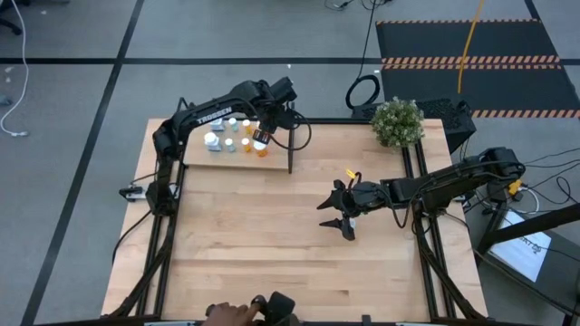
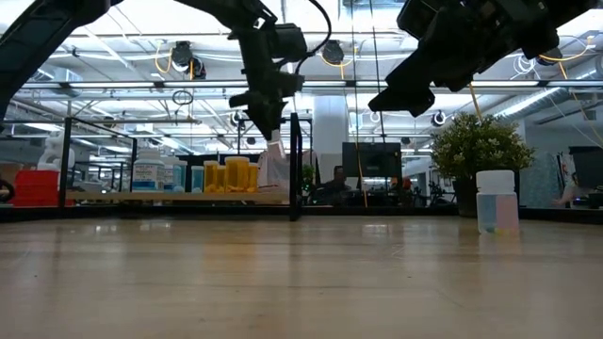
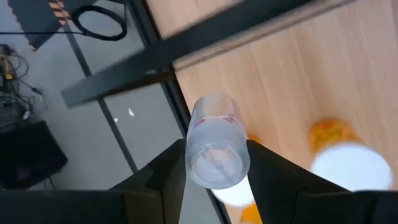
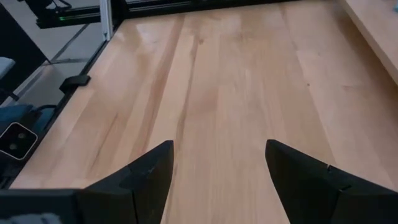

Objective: Pick and place medicine bottles onto shelf by color
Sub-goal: Put the bottom transparent pill bottle on the shelf

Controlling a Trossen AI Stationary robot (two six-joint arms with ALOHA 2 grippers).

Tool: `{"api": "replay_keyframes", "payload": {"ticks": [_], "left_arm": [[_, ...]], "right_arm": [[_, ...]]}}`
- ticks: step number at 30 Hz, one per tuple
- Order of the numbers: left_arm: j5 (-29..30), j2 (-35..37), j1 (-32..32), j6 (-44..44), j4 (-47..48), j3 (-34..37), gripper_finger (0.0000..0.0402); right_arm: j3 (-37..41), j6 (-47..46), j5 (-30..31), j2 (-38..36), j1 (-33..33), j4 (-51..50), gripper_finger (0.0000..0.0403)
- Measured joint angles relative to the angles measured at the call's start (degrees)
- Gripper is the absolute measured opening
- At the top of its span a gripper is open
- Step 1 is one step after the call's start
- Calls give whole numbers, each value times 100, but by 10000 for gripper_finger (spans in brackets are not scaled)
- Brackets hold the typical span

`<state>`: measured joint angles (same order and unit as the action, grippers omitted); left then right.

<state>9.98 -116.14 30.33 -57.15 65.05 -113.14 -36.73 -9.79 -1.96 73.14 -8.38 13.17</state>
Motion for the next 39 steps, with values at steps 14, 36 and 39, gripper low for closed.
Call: {"api": "replay_keyframes", "payload": {"ticks": [14, 36, 39], "left_arm": [[-118, -414, 151, 149, -211, 2, 154], [-397, -802, 285, 458, -366, 7, 154], [-434, -821, 301, 522, -354, 2, 154]], "right_arm": [[-1, 0, 18, -50, -74, -100, 247], [-1, -2, 20, -50, -74, -145, 247], [-1, -1, 20, -50, -74, -149, 247]]}}
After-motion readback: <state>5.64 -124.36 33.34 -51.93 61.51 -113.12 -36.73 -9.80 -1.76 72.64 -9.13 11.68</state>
